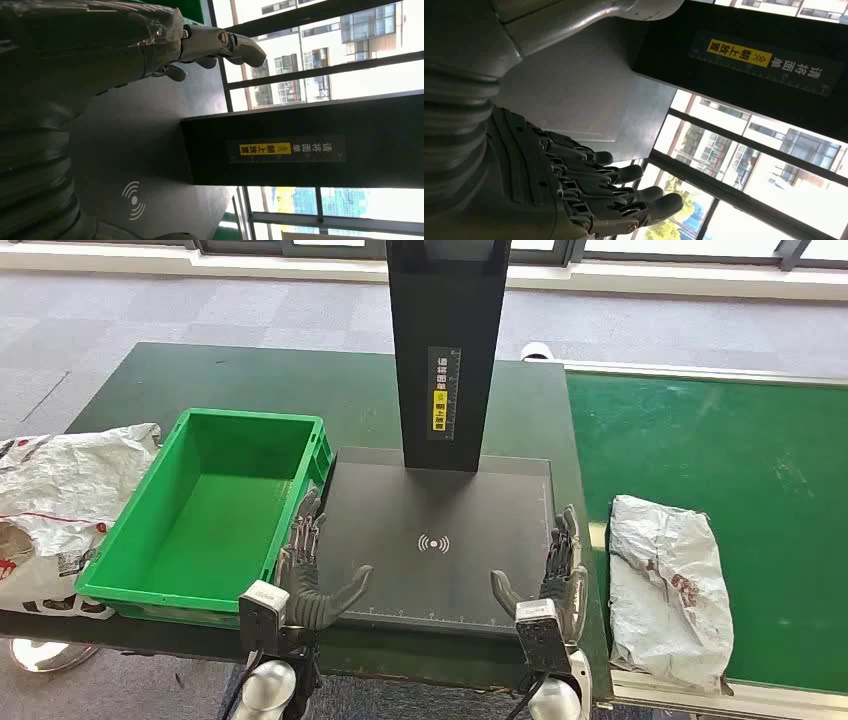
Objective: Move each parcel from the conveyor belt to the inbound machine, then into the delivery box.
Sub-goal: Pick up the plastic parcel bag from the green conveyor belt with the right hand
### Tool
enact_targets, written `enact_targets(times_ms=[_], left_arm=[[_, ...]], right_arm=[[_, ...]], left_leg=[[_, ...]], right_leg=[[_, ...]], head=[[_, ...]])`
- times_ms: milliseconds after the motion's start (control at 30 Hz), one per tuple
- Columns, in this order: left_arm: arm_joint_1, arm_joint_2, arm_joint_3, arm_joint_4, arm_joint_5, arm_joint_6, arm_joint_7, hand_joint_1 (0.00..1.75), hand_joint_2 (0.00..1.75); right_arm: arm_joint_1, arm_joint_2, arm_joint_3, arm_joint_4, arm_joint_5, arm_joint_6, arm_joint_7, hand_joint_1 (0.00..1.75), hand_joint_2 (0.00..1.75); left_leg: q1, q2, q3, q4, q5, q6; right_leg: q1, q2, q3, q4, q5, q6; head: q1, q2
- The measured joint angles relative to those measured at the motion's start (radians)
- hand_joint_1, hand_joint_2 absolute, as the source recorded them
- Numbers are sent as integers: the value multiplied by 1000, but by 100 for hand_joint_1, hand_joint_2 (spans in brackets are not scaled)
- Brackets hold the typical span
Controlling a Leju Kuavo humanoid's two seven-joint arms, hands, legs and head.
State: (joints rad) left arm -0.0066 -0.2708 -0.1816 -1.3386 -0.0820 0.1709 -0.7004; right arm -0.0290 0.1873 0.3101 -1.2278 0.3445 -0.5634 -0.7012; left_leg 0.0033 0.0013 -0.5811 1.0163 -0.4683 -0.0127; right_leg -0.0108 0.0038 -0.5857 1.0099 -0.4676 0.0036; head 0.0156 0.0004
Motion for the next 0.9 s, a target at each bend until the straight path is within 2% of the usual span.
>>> enact_targets(times_ms=[200,267,367,467,567,633,767,900], left_arm=[[0,0,2,0,0,0,0,0,175],[0,0,2,0,0,0,0,0,175],[1,0,2,-2,-1,-1,0,0,175],[1,-1,3,-2,-8,-8,0,0,175],[1,-1,3,-2,-15,-14,0,0,175],[1,-2,3,-1,-17,-17,0,0,175],[0,-3,3,5,-24,-19,0,0,175],[0,-3,3,6,-24,-19,0,0,175]], right_arm=[[-6,0,-1,11,24,-18,6,0,175],[-16,1,-14,32,131,-65,39,0,175],[-45,6,-81,92,395,-121,139,0,175],[-79,10,-197,140,608,-130,227,0,175],[-102,26,-356,150,874,-134,296,0,175],[-116,44,-467,149,991,-136,318,0,175],[-150,72,-684,149,1035,-137,304,0,175],[-164,90,-829,152,1035,-137,268,0,175]], left_leg=[[0,0,0,0,0,0],[0,0,0,0,0,0],[0,0,0,0,0,0],[0,-1,0,0,0,0],[0,-1,0,1,0,1],[0,-1,0,1,0,0],[0,-2,0,0,0,0],[0,-1,0,0,0,0]], right_leg=[[0,0,0,0,0,0],[0,0,0,0,0,0],[0,0,0,0,0,0],[0,-1,1,0,0,0],[0,-1,1,0,1,0],[0,-1,0,0,1,0],[0,-1,0,0,1,0],[0,0,0,0,1,0]], head=[[0,0],[0,0],[0,0],[0,0],[0,0],[0,0],[0,0],[0,0]])
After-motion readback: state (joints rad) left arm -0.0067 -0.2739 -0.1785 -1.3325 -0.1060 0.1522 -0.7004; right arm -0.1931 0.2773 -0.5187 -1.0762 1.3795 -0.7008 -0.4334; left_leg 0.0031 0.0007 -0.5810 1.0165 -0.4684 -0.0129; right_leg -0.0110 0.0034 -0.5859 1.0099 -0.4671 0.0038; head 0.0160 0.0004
